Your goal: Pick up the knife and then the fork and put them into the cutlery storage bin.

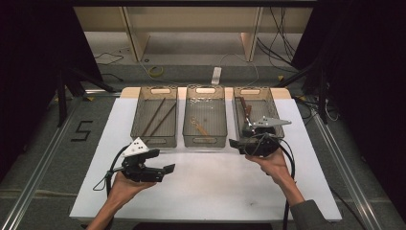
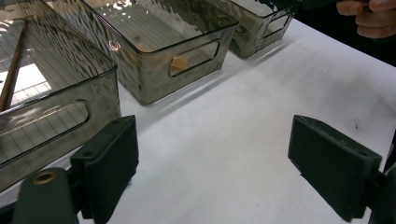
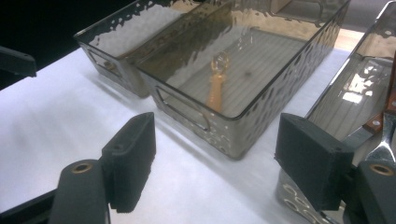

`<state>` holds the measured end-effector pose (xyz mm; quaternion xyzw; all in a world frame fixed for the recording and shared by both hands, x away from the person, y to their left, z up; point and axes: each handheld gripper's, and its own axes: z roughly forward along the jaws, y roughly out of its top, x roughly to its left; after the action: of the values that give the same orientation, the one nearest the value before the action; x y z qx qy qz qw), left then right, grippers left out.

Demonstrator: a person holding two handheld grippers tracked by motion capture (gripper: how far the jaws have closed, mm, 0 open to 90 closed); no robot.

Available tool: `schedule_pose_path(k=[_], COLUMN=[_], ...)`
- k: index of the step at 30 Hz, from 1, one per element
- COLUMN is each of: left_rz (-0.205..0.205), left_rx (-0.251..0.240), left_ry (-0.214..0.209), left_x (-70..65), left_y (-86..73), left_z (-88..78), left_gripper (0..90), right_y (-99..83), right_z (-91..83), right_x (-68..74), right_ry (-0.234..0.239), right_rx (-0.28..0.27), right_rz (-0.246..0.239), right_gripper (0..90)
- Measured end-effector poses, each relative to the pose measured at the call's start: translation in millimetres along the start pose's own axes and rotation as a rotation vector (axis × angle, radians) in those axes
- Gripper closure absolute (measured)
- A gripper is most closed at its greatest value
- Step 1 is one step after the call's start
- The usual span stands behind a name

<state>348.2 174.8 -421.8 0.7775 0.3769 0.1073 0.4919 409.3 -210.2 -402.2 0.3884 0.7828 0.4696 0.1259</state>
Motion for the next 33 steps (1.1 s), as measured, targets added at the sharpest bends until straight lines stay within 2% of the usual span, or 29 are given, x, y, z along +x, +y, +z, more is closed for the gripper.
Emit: schedule_pose_path(k=[5, 13, 22, 26, 33], left_rz=[-0.014, 0.002, -0.017, -0.022, -0.015], left_rx=[-0.013, -0.013, -0.036, -0.039, -0.033], left_ry=[-0.003, -0.010, -0.017, -0.025, -0.032], left_x=[1.0, 0.6, 2.8, 3.0, 1.7], left_y=[0.5, 0.5, 0.1, 0.2, -0.1], left_z=[0.0, -0.7, -5.4, -5.3, -4.1], left_gripper=[15.5, 15.5, 15.5, 15.5, 15.5], right_y=[-10.3, -30.5, -44.6, -50.9, -59.3], right_z=[-6.0, -14.8, -20.9, -24.5, -32.6], right_x=[6.1, 14.0, 28.9, 30.1, 29.5], right_ry=[0.010, 0.016, 0.039, 0.039, 0.044], right_rx=[-0.011, -0.013, -0.036, -0.033, -0.055], right_rz=[-0.009, -0.004, -0.010, -0.013, 0.021], right_gripper=[27.1, 26.6, 24.9, 23.8, 21.9])
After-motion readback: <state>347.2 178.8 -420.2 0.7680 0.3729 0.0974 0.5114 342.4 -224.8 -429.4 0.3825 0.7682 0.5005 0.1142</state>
